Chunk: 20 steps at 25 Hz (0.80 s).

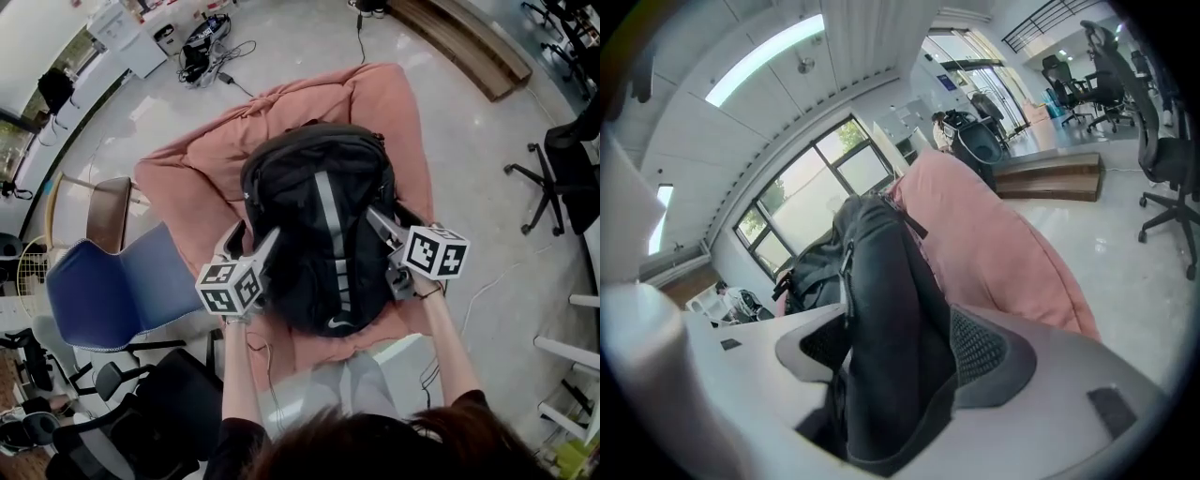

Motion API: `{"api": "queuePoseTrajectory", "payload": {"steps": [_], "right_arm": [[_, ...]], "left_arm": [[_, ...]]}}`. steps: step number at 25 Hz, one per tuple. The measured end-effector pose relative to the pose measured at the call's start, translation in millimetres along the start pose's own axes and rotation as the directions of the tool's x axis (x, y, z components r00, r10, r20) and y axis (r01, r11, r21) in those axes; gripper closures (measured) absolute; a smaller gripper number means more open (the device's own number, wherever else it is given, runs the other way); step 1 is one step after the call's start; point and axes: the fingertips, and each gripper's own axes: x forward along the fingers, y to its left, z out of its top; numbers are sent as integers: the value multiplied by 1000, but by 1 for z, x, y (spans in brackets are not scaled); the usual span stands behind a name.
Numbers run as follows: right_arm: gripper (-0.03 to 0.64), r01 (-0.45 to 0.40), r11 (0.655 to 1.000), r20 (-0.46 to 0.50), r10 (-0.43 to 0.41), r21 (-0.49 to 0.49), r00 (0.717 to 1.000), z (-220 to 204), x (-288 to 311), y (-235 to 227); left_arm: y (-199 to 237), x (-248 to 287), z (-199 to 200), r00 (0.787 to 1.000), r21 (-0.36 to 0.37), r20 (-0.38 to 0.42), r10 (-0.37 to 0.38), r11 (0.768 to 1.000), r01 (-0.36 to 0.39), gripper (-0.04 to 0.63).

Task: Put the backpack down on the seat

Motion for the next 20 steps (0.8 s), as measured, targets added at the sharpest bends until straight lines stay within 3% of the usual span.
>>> {"api": "queuePoseTrajectory", "payload": {"steps": [4,6,7,9,11,20], "right_arm": [[342,-9,998,-6,8,-59,1000,10,-32,10],[345,-17,997,-4,17,-76,1000,11,-45,17],[372,-20,996,0,20,-85,1000,12,-52,21],[536,-17,992,8,18,-123,1000,12,-62,29],[592,-28,987,8,30,-160,1000,10,-72,40],[603,-171,951,90,200,-256,976,28,-154,123]], "left_arm": [[-8,-30,6,998,23,36,42,999,-43,272],[-11,-45,9,995,36,53,87,995,-89,418],[-14,-51,10,993,45,57,103,993,-105,511],[-26,-61,12,993,62,60,98,993,-101,571],[-42,-73,18,995,75,76,71,994,-77,577],[-128,-153,54,980,121,191,-53,992,30,581]]}}
